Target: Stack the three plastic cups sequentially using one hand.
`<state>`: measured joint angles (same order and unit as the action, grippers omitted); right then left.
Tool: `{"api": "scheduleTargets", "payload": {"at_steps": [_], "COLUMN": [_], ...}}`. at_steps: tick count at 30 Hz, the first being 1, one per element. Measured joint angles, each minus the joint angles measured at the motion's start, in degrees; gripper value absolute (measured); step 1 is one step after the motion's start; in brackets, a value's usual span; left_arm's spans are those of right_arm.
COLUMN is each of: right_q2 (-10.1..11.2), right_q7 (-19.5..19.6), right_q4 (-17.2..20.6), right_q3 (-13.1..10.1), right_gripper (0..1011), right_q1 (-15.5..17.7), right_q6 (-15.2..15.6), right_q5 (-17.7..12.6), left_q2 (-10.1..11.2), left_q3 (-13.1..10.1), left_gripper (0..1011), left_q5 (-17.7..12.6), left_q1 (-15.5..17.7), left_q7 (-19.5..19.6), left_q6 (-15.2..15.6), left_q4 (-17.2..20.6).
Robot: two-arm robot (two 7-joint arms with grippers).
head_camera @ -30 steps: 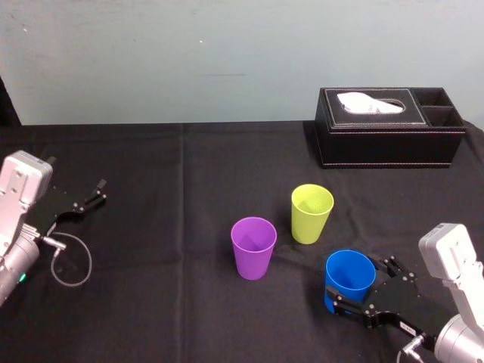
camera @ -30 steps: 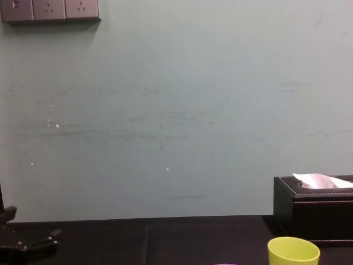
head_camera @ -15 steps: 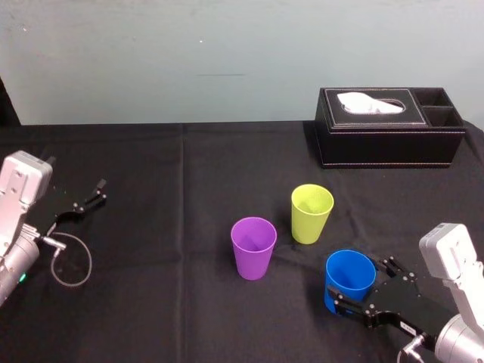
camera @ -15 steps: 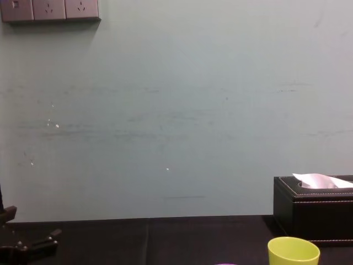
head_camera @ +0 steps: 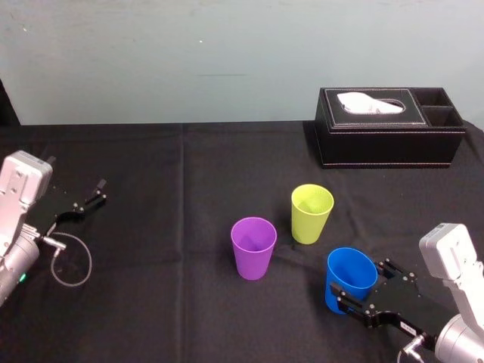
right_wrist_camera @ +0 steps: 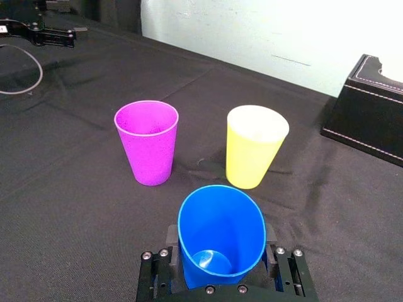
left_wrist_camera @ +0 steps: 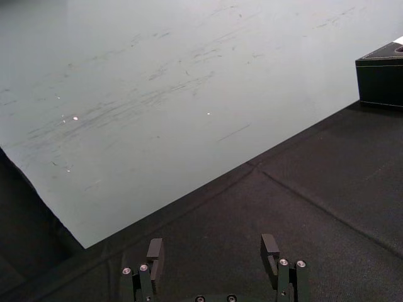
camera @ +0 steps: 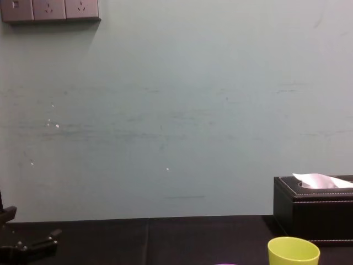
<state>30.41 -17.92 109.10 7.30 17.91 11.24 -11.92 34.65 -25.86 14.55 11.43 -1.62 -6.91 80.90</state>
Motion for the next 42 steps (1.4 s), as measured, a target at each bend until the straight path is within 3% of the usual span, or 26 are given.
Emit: {"api": "scheduleTargets", "payload": {"at_steps": [18,30,42], "right_q2": [-0.09,-0.01,2.19], "right_q7": [0.0,-0.15,-1.56], "right_q4": [0.17,3.93,8.95], "right_q3": [-0.1,-2.34,-5.07], "right_gripper": [743,743,744], "right_q1": [0.15,2.1,1.59], "right_q6": [-0.06,-0.18,1.8], "right_q5": [-0.12,-1.79,-4.59], "left_q2": [0.0,0.0,0.0], "left_q3": [0.0,0.0,0.0], "left_gripper": [1010,1010,1010], "left_q5": [0.0,0.0,0.0], "left_q1": [0.0,0.0,0.0], "left_q7": [0.0,0.0,0.0], "left_q6": [0.0,0.0,0.0], "left_q4": [0.0,0.0,0.0]}}
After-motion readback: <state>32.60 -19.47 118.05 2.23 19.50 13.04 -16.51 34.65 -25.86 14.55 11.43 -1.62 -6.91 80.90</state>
